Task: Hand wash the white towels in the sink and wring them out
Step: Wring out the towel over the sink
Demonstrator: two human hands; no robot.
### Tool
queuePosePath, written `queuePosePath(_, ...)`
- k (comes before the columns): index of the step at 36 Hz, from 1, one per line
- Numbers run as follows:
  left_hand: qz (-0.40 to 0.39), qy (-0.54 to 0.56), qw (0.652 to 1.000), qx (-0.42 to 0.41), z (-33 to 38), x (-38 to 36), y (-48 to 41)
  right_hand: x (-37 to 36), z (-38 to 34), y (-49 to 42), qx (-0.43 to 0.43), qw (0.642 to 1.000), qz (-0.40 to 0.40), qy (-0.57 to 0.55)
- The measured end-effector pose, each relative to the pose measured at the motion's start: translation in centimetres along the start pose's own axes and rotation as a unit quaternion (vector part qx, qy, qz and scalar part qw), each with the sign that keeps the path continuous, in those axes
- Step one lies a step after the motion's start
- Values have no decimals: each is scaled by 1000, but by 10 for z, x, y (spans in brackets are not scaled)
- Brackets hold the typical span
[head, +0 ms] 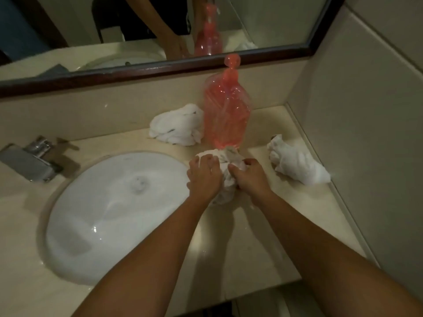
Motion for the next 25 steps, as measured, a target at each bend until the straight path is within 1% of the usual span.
queuePosePath(3,9,63,997,35,-14,9,-8,-6,-1,6,3,999,2,-41)
queuePosePath(5,15,97,993,67,-25,16,-13,-14,-8,8,27,998,-5,-53)
queuePosePath(8,34,134,987,86,-38,32,-20,-32,-34,21,71,994,-38,-68)
queuePosePath(10,52,143,985,79,-44,49,-23,-47,-55,31,103,990,-60,-73)
queuePosePath(12,86,153,983,49,-46,75,-26,-64,-77,43,136,984,-81,-86)
queuePosePath(14,110,175,978,40,-50,101,-27,-81,-99,54,151,977,-106,-110)
queuePosePath(17,117,209,969,66,-62,139,-26,-107,-128,71,140,968,-144,-148)
queuePosePath(19,111,228,964,79,-67,161,-27,-125,-142,82,104,962,-178,-181)
queuePosePath(21,103,212,969,80,-66,185,-29,-141,-156,93,63,949,-220,-217)
queuePosePath(22,108,193,972,75,-65,198,-30,-148,-164,97,56,943,-238,-227)
queuePosePath(25,154,150,976,42,-66,242,-38,-161,-196,108,68,928,-260,-259)
Point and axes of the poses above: each hand's wrist, its own y-axis away from the middle knuckle, its own x-axis out of the back of the hand, z = x × y, the point moved 10 cm from there along -y, towards the middle knuckle, and after that the axes turned 8 degrees about z, right-handed, at the moved point
